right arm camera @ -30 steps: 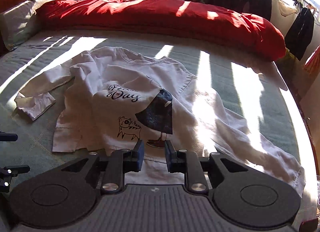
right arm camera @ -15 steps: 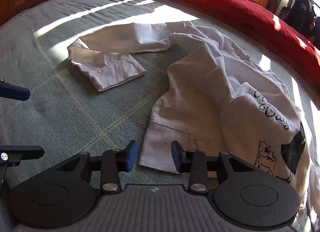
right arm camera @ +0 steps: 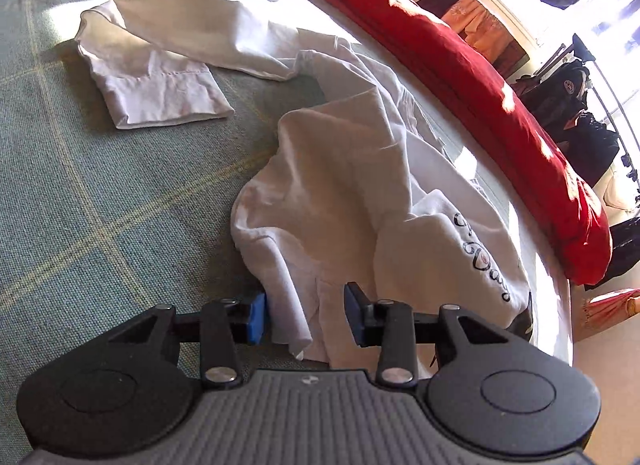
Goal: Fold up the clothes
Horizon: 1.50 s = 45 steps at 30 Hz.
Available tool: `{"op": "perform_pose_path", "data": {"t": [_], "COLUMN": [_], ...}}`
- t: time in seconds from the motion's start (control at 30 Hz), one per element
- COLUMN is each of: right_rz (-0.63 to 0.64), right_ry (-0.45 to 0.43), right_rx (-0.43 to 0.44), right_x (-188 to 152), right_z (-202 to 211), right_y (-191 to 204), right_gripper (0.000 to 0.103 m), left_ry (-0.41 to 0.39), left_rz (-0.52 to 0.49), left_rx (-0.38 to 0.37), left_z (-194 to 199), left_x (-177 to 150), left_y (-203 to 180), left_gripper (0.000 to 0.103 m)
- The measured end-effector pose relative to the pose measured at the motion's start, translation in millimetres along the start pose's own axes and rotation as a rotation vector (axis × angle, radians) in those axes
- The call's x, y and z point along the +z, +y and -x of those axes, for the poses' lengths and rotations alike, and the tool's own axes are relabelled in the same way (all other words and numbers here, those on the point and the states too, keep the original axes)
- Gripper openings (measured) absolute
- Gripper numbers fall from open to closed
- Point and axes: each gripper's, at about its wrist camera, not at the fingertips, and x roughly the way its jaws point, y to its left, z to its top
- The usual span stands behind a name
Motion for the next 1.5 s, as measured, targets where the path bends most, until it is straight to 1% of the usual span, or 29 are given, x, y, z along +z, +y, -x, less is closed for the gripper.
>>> {"op": "perform_pose_path", "data": {"t": [0.03, 0.07, 0.1, 0.17, 0.3, 0.43, 0.5, 0.63, 0.73, 0.83, 0.93, 1.0, 1.03, 1.07, 1.13, 1.23, 1.33, 1.37, 1.43, 1.5], "right_rz": [0.018, 0.025, 0.020, 0.007, -0.070, -0.151, -0.171, -0.186, -0.177, -0.139, -0.137, -0.161, -0.173, -0.188, -0.215, -0.227, -0.244, -0.242, -0.234, -0.225], "right_ry": [-0.010, -0.013, -0.005, 0.010, 0.020, 0.011, 0.009, 0.009, 0.016, 0.023, 0.046, 0.093, 0.112, 0.111, 0.106, 0.057, 0.018, 0.006, -0.001, -0.001], "right_rx": [0.007, 0.027, 0.046, 0.083, 0.164, 0.289, 0.354, 0.479, 0.550, 0.563, 0.593, 0.618, 0.629, 0.636, 0.647, 0.635, 0.573, 0.539, 0.460, 0.390], "right_x": [2.9, 5.1, 7.2, 11.4, 19.6, 30.5, 37.1, 49.5, 62.5, 73.2, 80.3, 81.5, 81.8, 81.0, 79.5, 76.5, 69.0, 64.5, 51.8, 36.5], "right_z": [-1.1, -2.1, -3.0, -4.2, 9.4, 38.6, 52.6, 74.9, 83.0, 85.3, 75.8, 64.3, 59.8, 59.9, 61.0, 75.8, 92.8, 98.0, 107.7, 115.5], "right_y": [4.0, 5.6, 4.4, 1.1, -21.4, -39.4, -40.3, -29.2, -12.6, 7.9, 22.5, 29.6, 32.2, 31.1, 27.8, 6.1, -29.8, -43.6, -73.1, -99.8], "right_gripper": [0.038, 0.017, 0.012, 0.011, 0.010, 0.010, 0.010, 0.010, 0.010, 0.010, 0.010, 0.015, 0.020, 0.024, 0.024, 0.024, 0.027, 0.031, 0.034, 0.034], "left_ry": [-0.001, -0.001, -0.001, -0.002, -0.009, -0.030, -0.042, -0.062, -0.071, -0.076, -0.077, -0.078, -0.079, -0.079, -0.077, -0.067, -0.068, -0.067, -0.063, -0.062], "left_rz": [-0.001, -0.003, -0.005, -0.009, -0.024, -0.033, -0.037, -0.045, -0.051, -0.053, -0.048, -0.048, -0.048, -0.051, -0.058, -0.070, -0.101, -0.111, -0.147, -0.196], "left_rx": [0.000, 0.001, 0.001, 0.001, -0.004, -0.010, -0.013, -0.015, -0.010, 0.002, 0.011, 0.017, 0.020, 0.025, 0.033, 0.039, 0.051, 0.052, 0.058, 0.064], "left_z": [0.3, 0.9, 1.7, 3.6, 8.5, 16.9, 22.3, 34.6, 43.6, 50.4, 55.3, 57.5, 58.5, 59.3, 60.1, 58.6, 55.0, 53.5, 49.9, 46.3], "left_x": [-0.3, -0.7, -1.3, -2.9, -6.4, -8.5, -9.8, -14.6, -19.4, -24.4, -29.1, -30.5, -31.1, -31.7, -32.5, -32.2, -28.9, -27.6, -25.1, -23.0], "left_y": [0.1, 0.1, 0.2, 0.4, -0.4, -2.6, -3.3, -3.1, -2.1, -0.2, 1.7, 2.2, 2.2, 2.2, 2.1, 0.9, -4.9, -7.8, -16.5, -27.4], "left_gripper": [0.080, 0.080, 0.080, 0.080, 0.080, 0.080, 0.080, 0.080, 0.080, 0.080, 0.080, 0.080, 0.080, 0.080, 0.080, 0.080, 0.080, 0.080, 0.080, 0.080]}}
